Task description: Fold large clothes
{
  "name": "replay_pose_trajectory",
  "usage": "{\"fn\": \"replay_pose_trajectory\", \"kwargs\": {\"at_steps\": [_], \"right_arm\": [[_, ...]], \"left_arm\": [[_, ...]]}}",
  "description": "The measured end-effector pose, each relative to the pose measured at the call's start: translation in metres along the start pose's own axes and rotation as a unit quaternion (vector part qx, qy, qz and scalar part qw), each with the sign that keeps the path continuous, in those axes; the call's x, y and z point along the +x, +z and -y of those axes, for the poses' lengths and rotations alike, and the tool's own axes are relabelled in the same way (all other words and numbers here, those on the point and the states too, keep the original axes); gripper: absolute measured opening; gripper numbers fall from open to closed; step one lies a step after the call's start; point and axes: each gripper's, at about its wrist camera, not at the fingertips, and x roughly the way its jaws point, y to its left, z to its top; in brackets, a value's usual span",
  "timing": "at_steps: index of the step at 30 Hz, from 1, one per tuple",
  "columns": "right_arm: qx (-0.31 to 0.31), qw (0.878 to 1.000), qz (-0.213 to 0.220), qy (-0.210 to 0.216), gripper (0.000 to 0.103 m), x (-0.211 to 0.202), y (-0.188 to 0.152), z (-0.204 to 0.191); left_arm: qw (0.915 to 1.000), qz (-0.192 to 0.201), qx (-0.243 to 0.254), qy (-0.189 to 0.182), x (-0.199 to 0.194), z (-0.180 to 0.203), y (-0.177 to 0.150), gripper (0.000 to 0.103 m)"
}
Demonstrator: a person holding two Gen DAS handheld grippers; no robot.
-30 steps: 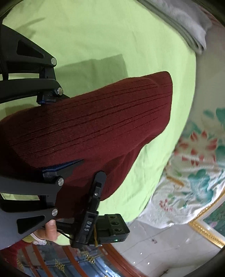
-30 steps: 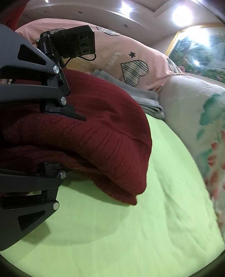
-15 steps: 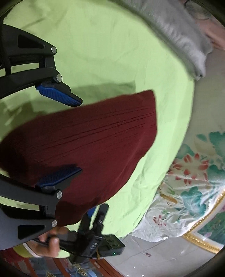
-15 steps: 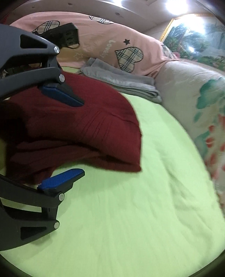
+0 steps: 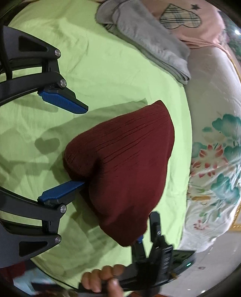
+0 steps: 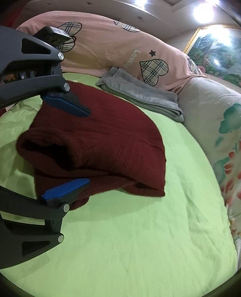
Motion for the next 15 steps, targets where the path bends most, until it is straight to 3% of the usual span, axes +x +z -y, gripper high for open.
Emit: {"fn": "replay_pose_trajectory", "kwargs": {"at_steps": [5,7,8,9,12,15], "right_arm": [[0.029,0.999,-0.016,0.022,0.069,0.021,0.01,0.014],[0.032,0.999,-0.016,0.025,0.066,0.028,0.016,0.014],[0.033,0.999,-0.015,0.028,0.043,0.031,0.019,0.014],[0.039,0.999,-0.019,0.027,0.025,0.036,0.023,0.015],[0.011,1.0,0.002,0.02,0.018,0.026,0.032,0.001],[-0.046,0.996,0.062,0.033,0.018,-0.011,0.039,-0.024]], "left_arm": [[0.9994,0.002,0.009,0.033,0.011,0.001,0.0,0.071],[0.999,0.005,0.016,0.04,0.015,0.004,0.003,0.06],[0.9989,0.008,0.023,0.04,0.016,0.006,0.004,0.047],[0.9987,0.01,0.032,0.039,0.018,0.01,0.005,0.041],[0.9957,0.02,0.063,0.065,0.017,0.024,0.008,0.032],[0.9914,0.041,0.095,0.08,0.006,0.039,0.013,0.029]]}}
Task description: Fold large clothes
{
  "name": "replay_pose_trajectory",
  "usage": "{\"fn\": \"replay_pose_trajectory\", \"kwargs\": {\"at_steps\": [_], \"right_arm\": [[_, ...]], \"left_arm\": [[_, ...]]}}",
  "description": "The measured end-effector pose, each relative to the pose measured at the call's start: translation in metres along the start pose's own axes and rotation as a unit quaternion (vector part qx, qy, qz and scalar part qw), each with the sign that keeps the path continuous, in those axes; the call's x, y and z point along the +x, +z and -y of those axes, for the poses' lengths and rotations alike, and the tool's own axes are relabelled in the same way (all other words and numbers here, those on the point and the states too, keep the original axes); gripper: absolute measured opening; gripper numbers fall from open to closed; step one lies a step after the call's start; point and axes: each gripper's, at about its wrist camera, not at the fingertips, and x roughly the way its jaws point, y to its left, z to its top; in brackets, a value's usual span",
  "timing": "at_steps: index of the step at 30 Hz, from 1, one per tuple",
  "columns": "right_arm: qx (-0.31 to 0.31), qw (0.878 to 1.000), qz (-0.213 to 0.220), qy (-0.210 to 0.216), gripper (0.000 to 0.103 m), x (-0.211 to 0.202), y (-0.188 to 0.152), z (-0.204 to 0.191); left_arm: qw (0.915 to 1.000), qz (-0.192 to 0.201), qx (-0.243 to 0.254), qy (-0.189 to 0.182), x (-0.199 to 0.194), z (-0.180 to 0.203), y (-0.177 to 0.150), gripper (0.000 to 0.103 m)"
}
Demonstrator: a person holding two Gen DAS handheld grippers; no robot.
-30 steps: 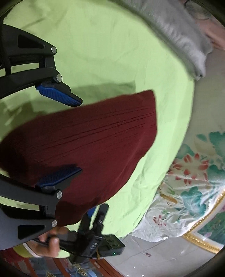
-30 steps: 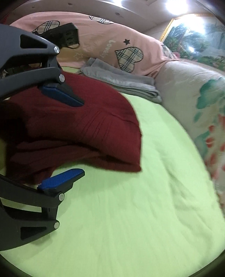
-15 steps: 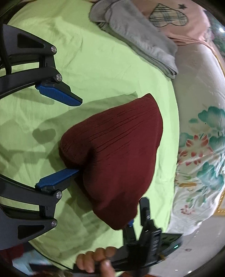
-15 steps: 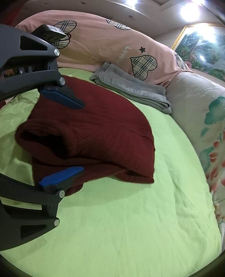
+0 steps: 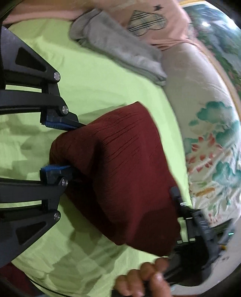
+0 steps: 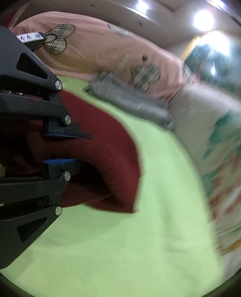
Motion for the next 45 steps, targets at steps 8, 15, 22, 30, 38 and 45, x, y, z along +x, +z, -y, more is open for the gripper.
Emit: {"fn": "replay_pose_trajectory", "kwargs": {"at_steps": [8,15,22,30,38,45], "right_arm": [[0.028,0.994,-0.065,-0.08,0.018,0.028,-0.018,0.059],[0.054,0.994,-0.041,-0.088,0.047,0.018,-0.015,0.064],[0.048,0.994,0.033,-0.093,0.05,-0.035,-0.011,0.046],[0.023,0.998,0.016,-0.06,0.049,-0.017,-0.017,0.01],[0.017,0.998,-0.003,-0.068,0.037,0.004,-0.011,0.01],[0.006,0.991,-0.091,-0.097,0.037,0.079,0.012,0.01]], "left_arm": [[0.997,-0.019,0.072,0.023,0.012,0.03,-0.009,0.031],[0.9974,-0.031,0.018,-0.062,-0.007,-0.007,-0.013,0.036],[0.9835,0.017,-0.082,-0.16,-0.037,-0.061,0.009,0.036],[0.941,0.028,-0.138,-0.308,0.009,-0.07,0.066,0.032],[0.9404,0.008,-0.126,-0.316,0.02,-0.069,0.062,0.03],[0.9488,-0.042,-0.106,-0.295,0.044,-0.051,0.052,0.027]]}}
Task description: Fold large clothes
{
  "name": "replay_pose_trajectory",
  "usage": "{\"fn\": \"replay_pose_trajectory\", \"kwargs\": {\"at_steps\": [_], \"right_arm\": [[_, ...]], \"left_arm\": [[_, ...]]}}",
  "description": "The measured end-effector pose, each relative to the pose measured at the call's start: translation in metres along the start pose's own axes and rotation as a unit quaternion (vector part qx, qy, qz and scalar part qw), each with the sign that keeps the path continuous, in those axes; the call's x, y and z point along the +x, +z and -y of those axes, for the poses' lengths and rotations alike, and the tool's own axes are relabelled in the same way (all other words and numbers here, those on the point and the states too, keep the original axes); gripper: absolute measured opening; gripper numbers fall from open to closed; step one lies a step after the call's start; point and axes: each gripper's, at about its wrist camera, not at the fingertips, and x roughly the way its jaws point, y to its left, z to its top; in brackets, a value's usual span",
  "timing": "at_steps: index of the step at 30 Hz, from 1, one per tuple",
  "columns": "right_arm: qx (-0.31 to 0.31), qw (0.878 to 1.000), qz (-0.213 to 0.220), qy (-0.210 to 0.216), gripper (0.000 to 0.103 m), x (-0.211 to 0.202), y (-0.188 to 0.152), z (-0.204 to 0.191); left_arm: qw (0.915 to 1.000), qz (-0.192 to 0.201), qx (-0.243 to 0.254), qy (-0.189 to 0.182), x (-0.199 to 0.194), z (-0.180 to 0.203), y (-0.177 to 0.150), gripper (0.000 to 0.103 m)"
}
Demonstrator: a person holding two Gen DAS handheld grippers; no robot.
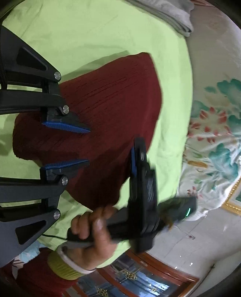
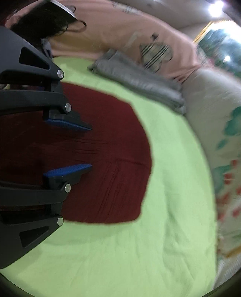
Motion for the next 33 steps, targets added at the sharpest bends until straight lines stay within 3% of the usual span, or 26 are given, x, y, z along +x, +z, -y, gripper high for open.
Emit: {"fn": "replay_pose_trajectory", "kwargs": {"at_steps": [6,9,15,17,19,21,22,28,29,30,33], "right_arm": [[-0.043,0.999,-0.021,0.009,0.038,0.046,0.009,-0.028],[-0.021,0.999,-0.019,0.026,0.036,0.047,0.01,-0.019],[0.013,1.0,0.017,0.017,0.036,0.006,0.0,-0.002],[0.02,0.999,0.038,0.012,0.038,-0.019,-0.01,0.004],[0.029,0.998,0.061,0.006,0.044,-0.041,-0.019,0.012],[0.044,0.994,0.097,-0.019,0.065,-0.062,-0.029,0.024],[0.05,0.992,0.107,-0.032,0.065,-0.067,-0.031,0.031],[0.08,0.996,0.046,-0.018,0.065,-0.033,-0.012,0.055],[0.076,0.997,0.031,-0.01,0.049,-0.024,-0.007,0.055],[0.071,0.997,0.024,-0.004,0.017,-0.019,-0.003,0.05],[0.019,0.997,0.08,0.0,0.015,-0.041,0.001,0.028]], "left_arm": [[0.9996,0.01,-0.006,0.027,-0.001,-0.004,-0.017,0.027],[0.9988,0.009,-0.011,0.047,0.005,-0.008,-0.015,0.023],[0.9969,0.011,0.0,0.078,0.015,0.0,-0.012,0.023],[0.9975,0.01,-0.004,0.07,0.011,0.0,-0.013,0.023],[0.9983,0.01,-0.011,0.057,0.005,-0.005,-0.012,0.023],[0.9987,0.01,-0.015,0.047,0.002,-0.009,-0.012,0.023],[0.9988,0.01,-0.018,0.045,0.002,-0.01,-0.013,0.023],[0.9986,0.008,-0.016,0.05,0.004,-0.008,-0.013,0.023],[0.9987,0.007,-0.018,0.048,0.005,-0.01,-0.011,0.023],[0.9987,0.007,-0.021,0.046,0.003,-0.01,-0.011,0.023],[0.9984,0.022,-0.018,0.049,-0.009,-0.006,-0.011,0.022]]}}
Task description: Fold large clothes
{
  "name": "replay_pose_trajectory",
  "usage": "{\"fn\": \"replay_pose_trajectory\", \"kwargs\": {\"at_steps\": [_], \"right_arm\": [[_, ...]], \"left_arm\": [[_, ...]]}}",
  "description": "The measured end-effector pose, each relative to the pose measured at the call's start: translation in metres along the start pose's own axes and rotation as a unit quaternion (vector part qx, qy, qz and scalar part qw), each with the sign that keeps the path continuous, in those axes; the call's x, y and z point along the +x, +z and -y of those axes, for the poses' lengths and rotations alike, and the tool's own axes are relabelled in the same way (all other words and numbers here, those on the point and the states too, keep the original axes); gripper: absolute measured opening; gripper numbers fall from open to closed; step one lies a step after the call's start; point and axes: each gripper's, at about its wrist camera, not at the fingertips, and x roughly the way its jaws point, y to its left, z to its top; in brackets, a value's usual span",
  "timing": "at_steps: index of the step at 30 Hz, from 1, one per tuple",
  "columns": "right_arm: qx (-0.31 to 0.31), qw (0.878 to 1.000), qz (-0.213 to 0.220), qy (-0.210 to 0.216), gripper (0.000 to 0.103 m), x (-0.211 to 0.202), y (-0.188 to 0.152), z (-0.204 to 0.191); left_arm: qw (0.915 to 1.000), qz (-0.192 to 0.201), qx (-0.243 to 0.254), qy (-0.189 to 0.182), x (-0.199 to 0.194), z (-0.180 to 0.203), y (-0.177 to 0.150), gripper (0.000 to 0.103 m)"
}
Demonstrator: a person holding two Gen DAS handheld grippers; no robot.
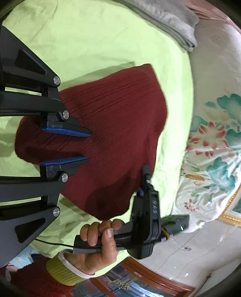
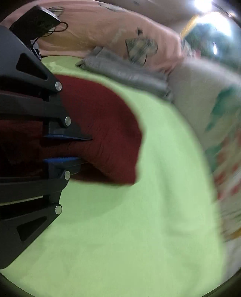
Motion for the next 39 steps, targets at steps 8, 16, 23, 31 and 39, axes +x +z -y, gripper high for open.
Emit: {"fn": "replay_pose_trajectory", "kwargs": {"at_steps": [8,16,23,31,39], "right_arm": [[0.051,0.996,-0.012,-0.071,0.027,0.002,-0.01,0.033],[-0.038,0.999,0.019,0.021,0.027,-0.069,-0.061,-0.037],[-0.019,0.997,-0.045,-0.066,0.021,-0.029,-0.106,-0.004],[0.012,0.997,-0.039,-0.059,0.014,-0.039,-0.103,0.005],[-0.016,0.999,0.013,-0.034,0.028,-0.055,-0.073,-0.025]], "left_arm": [[0.9992,0.0,0.019,0.035,0.001,0.015,-0.002,0.022],[0.9976,0.027,-0.023,-0.059,-0.04,-0.005,-0.009,0.02],[0.9987,-0.029,0.003,-0.041,0.003,0.004,-0.024,0.011],[0.9988,-0.043,0.022,-0.005,0.009,0.014,-0.023,0.008],[0.9992,0.035,-0.02,-0.008,-0.03,0.001,0.014,0.008]]}}
